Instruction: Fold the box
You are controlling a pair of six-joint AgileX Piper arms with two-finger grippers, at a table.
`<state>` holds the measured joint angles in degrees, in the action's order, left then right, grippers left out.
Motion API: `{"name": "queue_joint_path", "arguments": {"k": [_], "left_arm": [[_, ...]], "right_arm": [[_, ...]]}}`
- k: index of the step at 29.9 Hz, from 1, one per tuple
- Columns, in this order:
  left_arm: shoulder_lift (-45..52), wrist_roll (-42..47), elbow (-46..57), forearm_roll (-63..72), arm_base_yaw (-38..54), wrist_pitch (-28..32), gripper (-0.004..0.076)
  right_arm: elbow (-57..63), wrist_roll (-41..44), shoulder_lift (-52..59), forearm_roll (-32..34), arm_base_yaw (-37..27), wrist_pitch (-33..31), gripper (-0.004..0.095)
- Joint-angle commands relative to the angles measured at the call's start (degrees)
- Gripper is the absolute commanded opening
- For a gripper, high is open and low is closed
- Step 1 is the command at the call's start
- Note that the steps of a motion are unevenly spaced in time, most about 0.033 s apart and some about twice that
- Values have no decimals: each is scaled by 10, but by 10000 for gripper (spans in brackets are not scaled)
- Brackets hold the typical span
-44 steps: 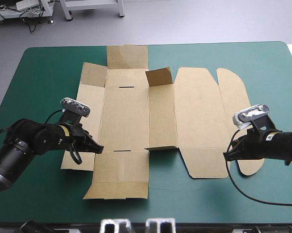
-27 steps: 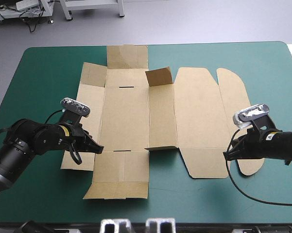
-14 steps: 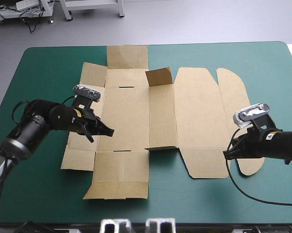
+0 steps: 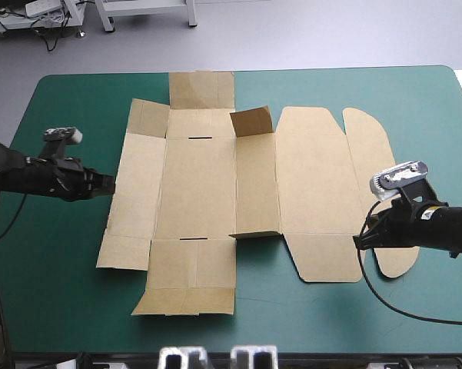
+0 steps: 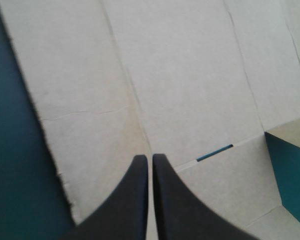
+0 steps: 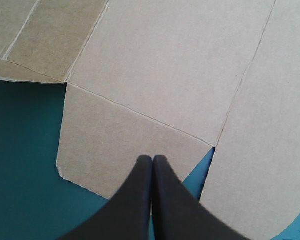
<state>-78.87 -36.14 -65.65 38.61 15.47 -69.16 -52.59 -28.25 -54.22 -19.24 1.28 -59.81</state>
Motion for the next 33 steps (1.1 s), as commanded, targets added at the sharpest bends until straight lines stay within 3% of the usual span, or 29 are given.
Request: {"name": "queue_joint_path", "arguments": {"k": [1, 8, 10, 22, 33], "left_arm": [[17, -4, -18, 31, 56, -39, 84], [-16, 10, -10, -7, 72, -46, 412], [-38, 8, -1, -7, 72, -46, 460], [-187, -37, 22, 47, 72, -49, 468], [-212, -63, 26, 96, 17, -49, 461]], "right_arm": [[-12, -7, 7, -13, 1, 28, -15], [-12, -7, 6, -13, 1, 28, -15], [-12, -7, 6, -13, 1, 28, -15], [-12, -7, 6, -13, 1, 25, -15], [-12, -7, 6, -13, 1, 25, -15]]}}
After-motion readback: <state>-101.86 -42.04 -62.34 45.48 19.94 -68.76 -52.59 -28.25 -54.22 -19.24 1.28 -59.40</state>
